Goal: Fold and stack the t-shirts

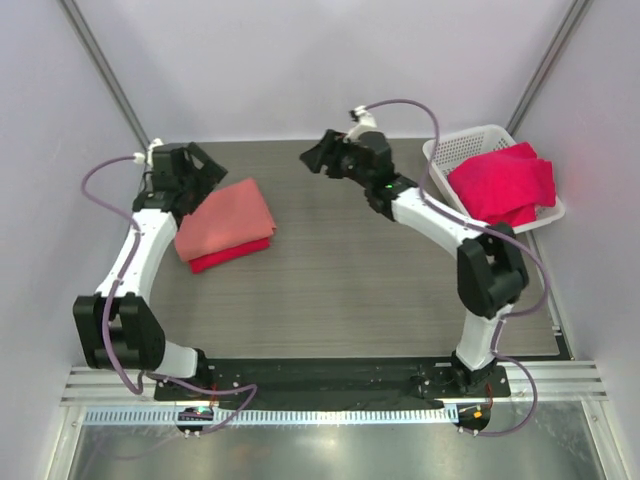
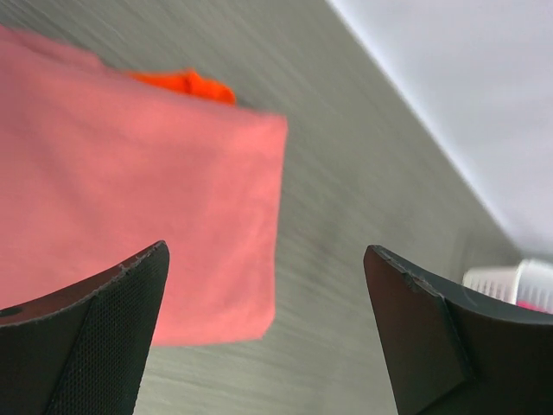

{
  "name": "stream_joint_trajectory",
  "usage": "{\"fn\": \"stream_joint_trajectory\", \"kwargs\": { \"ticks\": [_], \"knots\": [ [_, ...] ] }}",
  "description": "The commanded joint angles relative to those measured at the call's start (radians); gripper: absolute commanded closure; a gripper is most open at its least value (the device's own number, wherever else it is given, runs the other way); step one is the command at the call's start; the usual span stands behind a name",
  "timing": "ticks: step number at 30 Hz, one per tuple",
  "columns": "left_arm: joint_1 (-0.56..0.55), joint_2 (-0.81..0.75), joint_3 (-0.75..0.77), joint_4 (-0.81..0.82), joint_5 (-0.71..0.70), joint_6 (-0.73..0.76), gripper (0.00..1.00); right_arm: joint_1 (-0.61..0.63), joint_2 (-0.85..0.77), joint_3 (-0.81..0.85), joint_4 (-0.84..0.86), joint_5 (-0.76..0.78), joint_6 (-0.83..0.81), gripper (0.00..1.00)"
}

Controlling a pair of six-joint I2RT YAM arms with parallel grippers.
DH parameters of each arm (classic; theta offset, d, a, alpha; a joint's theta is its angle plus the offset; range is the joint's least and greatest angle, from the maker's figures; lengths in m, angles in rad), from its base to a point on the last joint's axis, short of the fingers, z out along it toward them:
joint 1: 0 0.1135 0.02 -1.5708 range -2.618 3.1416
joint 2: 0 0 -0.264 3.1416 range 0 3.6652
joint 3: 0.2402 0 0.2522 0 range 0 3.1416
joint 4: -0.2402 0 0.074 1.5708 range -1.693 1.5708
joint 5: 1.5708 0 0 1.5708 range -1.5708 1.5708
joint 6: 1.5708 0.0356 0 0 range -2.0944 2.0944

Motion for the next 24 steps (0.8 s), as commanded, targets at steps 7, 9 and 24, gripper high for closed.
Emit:
{"fn": "stream_joint_trajectory", "kwargs": {
  "ticks": [7, 9, 24],
  "knots": [
    [-0.177, 0.286, 0.122, 0.149, 0.169, -0.015, 0.06, -0.164, -0.259, -0.357, 0.056, -0.006, 0.022, 0.34],
    [-0.211, 0.39, 0.211, 0.149, 0.192, 0.014, 0.07, -0.175, -0.29, -0.409, 0.044, 0.0, -0.001, 0.34],
    [-0.352, 0.819, 0.696, -0.274, 0.062, 0.152, 0.24, -0.182, -0.485, -0.555, -0.03, 0.117, -0.066, 0.39]
  ]
}}
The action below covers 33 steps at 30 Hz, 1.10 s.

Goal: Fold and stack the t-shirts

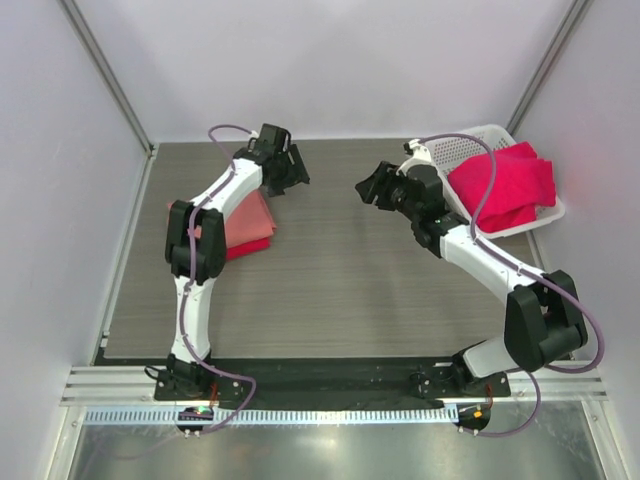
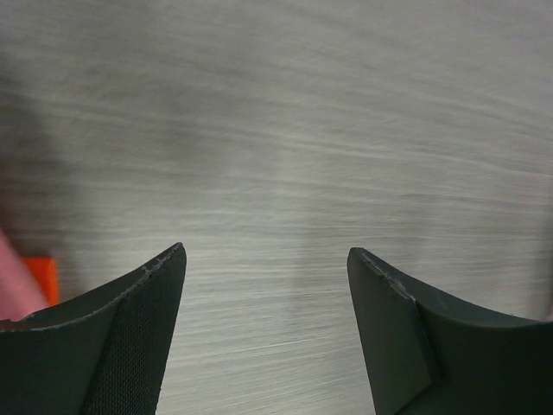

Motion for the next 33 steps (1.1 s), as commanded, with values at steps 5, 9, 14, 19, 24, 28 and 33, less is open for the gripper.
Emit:
{"fn": "stream_joint_trajectory", "kwargs": {
  "ticks": [5, 9, 14, 19, 24, 28, 33],
  "knots": [
    [0.018, 0.066, 0.053, -0.255, -0.148, 0.098, 0.24, -0.002, -0.08, -0.042, -0.019, 0.082, -0.042, 0.39],
    [0.022, 0.079, 0.037, -0.331, -0.189, 0.137, 0.24, -0.004, -0.108, -0.064, -0.026, 0.09, -0.042, 0.4],
    [0.033, 0.022, -0.083, -0.34, -0.289, 0.161, 0.21, -0.002, -0.137, -0.087, -0.043, 0.088, -0.033, 0.4],
    [0.155, -0.122, -0.355, -0.234, -0.28, 0.151, 0.2, -0.002, -0.189, -0.122, -0.066, 0.111, -0.033, 0.4],
    [0.203, -0.309, -0.583, -0.058, -0.22, 0.137, 0.19, -0.002, -0.23, -0.16, -0.079, 0.147, -0.042, 0.39],
    [0.13, -0.467, -0.699, 0.103, -0.073, 0.135, 0.11, -0.002, -0.246, -0.153, -0.129, 0.228, -0.083, 0.27],
    [-0.039, -0.741, -0.905, 0.255, -0.2, 0.131, 0.0, -0.004, -0.327, -0.191, -0.24, 0.401, -0.14, 0.18]
  ]
}}
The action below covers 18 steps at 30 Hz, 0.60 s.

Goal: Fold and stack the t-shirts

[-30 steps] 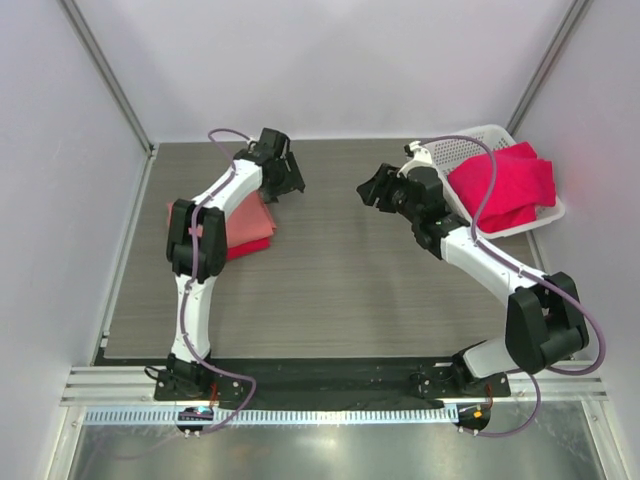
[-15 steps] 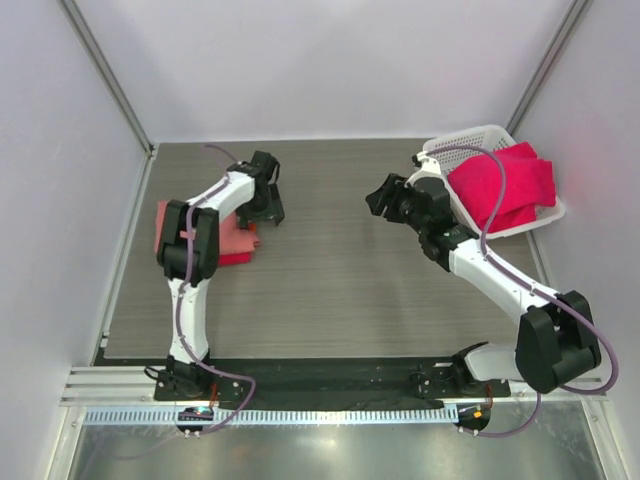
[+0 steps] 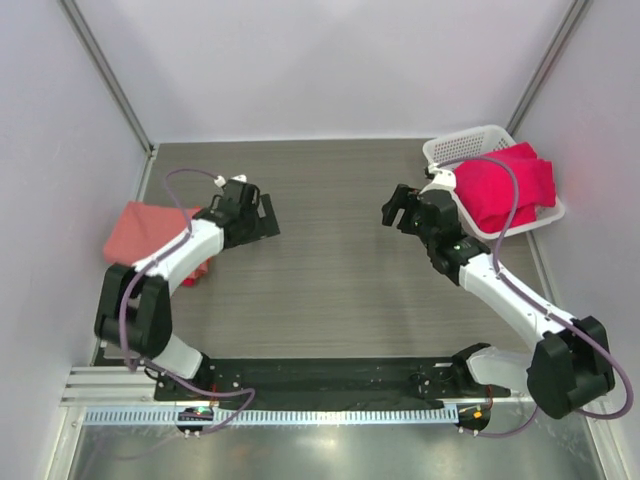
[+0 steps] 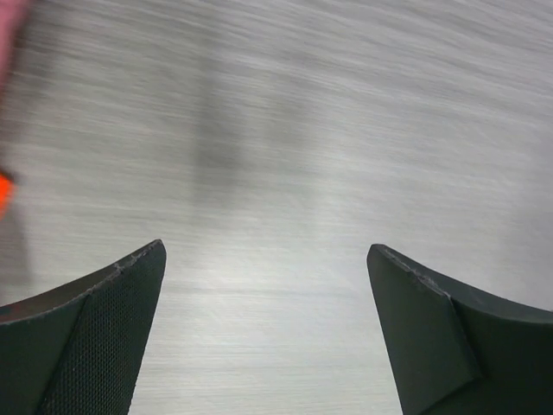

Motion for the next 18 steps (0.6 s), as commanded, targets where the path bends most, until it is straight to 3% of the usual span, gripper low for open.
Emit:
{"fn": "stream_joint_trajectory", "kwargs": {
  "ticks": [1, 5, 11, 18],
  "knots": [
    [-0.093, -0.186, -0.134, 0.184, -0.085, 0.0, 0.0, -0.004, -0.117, -0.053, -0.055, 0.202, -0.059, 0.17],
    [-0.195, -0.424, -0.371, 0.394, -0.242, 0.044, 0.0, -0.004, -0.185, -0.104, -0.054, 0.275, -0.035, 0.14],
    [-0.222, -0.568, -0.573, 0.713, -0.267, 0.092, 0.0, -0.004, -0.251, -0.176, -0.054, 0.35, -0.044, 0.14],
    [-0.222, -0.544, -0.565, 0.689, -0.227, 0.106, 0.0, -0.005, -0.216, -0.284, 0.098, 0.315, -0.012, 0.13]
  ]
}}
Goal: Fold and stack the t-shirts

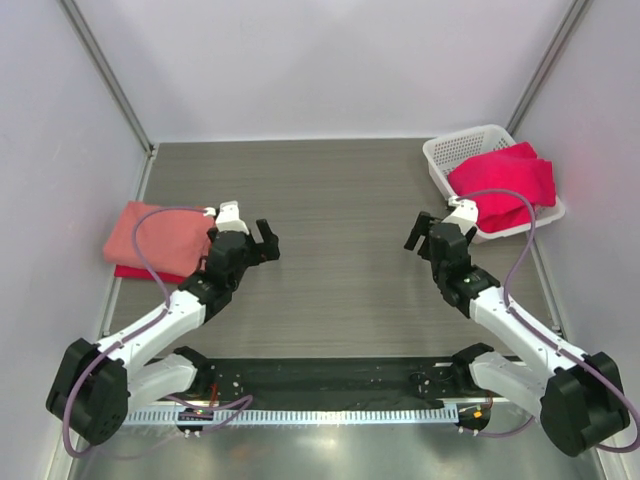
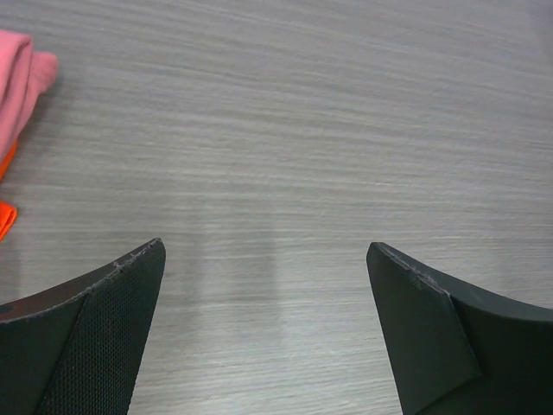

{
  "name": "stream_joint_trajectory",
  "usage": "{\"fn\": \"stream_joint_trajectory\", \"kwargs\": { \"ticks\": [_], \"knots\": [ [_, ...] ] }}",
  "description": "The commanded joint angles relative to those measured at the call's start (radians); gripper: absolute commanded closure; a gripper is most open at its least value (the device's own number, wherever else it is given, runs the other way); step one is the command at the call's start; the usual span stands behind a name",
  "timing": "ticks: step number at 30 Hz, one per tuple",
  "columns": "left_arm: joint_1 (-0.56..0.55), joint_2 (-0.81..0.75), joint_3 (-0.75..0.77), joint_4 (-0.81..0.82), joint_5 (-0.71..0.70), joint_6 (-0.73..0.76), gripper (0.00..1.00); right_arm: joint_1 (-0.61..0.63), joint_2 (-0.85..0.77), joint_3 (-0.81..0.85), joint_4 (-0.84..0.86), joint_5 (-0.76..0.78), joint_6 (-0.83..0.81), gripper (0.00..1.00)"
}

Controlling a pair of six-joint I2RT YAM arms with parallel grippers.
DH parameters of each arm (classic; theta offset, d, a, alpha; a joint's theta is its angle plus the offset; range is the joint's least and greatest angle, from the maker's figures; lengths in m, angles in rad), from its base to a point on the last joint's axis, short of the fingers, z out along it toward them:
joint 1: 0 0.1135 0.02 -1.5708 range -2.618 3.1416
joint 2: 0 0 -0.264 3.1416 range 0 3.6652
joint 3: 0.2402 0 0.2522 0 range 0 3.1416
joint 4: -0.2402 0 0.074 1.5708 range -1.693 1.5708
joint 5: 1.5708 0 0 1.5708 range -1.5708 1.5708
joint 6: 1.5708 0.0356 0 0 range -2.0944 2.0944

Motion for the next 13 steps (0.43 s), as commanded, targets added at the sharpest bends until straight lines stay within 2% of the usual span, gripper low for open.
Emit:
{"fn": "stream_joint_trajectory", "kwargs": {
  "ticks": [1, 6, 8, 13],
  "knots": [
    [-0.006, 0.011, 0.018, 0.114, -0.002, 0.024, 0.01, -0.003, 0.024, 0.002, 0.095, 0.02, 0.013, 0.15],
    [-0.006, 0.028, 0.045, 0.039, -0.071, -0.025, 0.0, -0.002, -0.002, -0.027, 0.13, -0.012, 0.002, 0.12],
    [-0.006, 0.032, 0.052, 0.026, -0.087, -0.03, 0.0, -0.003, -0.06, -0.07, 0.15, -0.025, -0.003, 0.01],
    [-0.006, 0.015, 0.038, 0.019, -0.11, -0.044, 0.0, -0.003, -0.149, -0.13, 0.184, -0.025, 0.004, 0.0]
  ]
}}
